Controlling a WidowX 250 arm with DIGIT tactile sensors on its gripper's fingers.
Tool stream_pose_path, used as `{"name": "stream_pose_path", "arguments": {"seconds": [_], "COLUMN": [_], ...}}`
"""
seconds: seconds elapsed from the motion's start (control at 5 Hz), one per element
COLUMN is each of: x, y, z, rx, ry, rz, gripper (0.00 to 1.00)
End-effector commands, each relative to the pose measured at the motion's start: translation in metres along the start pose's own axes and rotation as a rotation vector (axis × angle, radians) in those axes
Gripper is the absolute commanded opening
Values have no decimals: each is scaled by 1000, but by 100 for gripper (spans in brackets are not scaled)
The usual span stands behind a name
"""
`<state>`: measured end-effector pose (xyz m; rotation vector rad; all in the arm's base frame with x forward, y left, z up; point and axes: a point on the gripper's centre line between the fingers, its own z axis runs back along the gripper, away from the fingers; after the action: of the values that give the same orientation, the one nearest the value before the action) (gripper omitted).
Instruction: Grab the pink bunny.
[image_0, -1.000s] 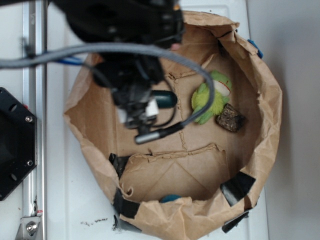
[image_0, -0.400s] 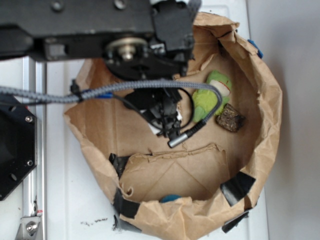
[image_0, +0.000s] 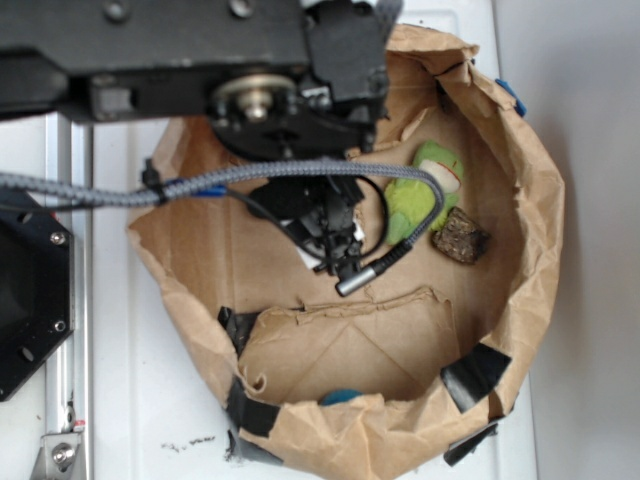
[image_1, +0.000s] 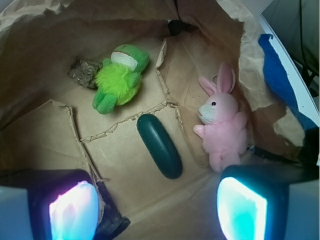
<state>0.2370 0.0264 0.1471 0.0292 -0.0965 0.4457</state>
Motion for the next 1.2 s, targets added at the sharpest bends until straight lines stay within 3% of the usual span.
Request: {"name": "stream_pose_path", "arguments": {"seconds": [0.0, 0.2, 0.6, 0.8, 1.0], "x": [26, 21, 4, 7, 18], "y": [-22, -21, 27, 47, 45], "z": [-32, -39, -37, -37, -39], "rx": [24, 51, 67, 75, 41], "ry": [-86, -85, -103, -65, -32], "rz": [101, 115, 132, 32, -58], "gripper": [100, 100, 100, 100, 100]}}
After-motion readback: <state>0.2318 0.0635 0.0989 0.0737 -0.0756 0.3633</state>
